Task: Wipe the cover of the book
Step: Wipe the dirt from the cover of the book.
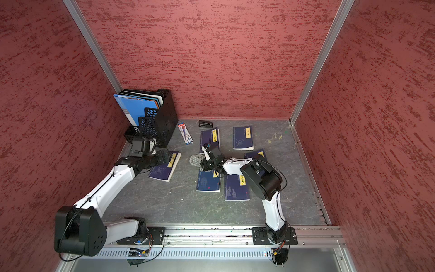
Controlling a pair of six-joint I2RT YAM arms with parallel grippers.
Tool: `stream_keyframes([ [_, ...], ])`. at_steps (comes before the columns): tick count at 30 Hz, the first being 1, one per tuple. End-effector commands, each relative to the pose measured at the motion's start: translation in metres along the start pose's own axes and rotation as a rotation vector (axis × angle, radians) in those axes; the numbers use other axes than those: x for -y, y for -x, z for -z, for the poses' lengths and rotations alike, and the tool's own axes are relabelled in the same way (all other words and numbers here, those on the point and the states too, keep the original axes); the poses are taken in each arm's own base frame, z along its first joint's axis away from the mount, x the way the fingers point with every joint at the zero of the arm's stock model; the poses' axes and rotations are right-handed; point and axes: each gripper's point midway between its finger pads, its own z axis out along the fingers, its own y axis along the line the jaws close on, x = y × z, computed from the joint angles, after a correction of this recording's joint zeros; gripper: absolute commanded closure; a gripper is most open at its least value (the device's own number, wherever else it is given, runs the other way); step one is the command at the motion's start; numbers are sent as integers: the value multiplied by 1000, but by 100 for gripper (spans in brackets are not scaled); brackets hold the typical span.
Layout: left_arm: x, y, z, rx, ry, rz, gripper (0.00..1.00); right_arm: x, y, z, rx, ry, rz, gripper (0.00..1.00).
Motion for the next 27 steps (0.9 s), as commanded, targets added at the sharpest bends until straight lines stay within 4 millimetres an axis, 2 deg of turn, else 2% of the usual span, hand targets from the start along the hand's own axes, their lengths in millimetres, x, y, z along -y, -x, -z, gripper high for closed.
stream_keyframes([
  [1,3,3,6,13,-3,-11,1,12,-60,9,-159,-57,-14,85],
  [5,3,5,5,15,-5,-11,1,-19,-101,29,-213,-25,-14,84],
  [7,4,5,5,16,-6,-11,1,-28,-123,38,-242,-20,-37,84],
  [10,5,6,4,15,-8,-12,1,-33,-148,52,-259,-14,-81,84],
  [13,5,7,4,15,-8,-12,1,-28,-156,60,-257,-26,-98,84],
  [17,5,7,2,13,-8,-13,1,-18,-142,50,-243,-71,-52,84],
  [19,5,6,2,12,-6,-12,1,-10,-129,42,-228,-80,-47,84],
  [24,7,2,2,6,-18,-8,1,31,-81,22,-152,-123,-64,84],
  [27,9,1,1,1,-20,-10,1,49,-62,15,-131,-145,-64,84],
])
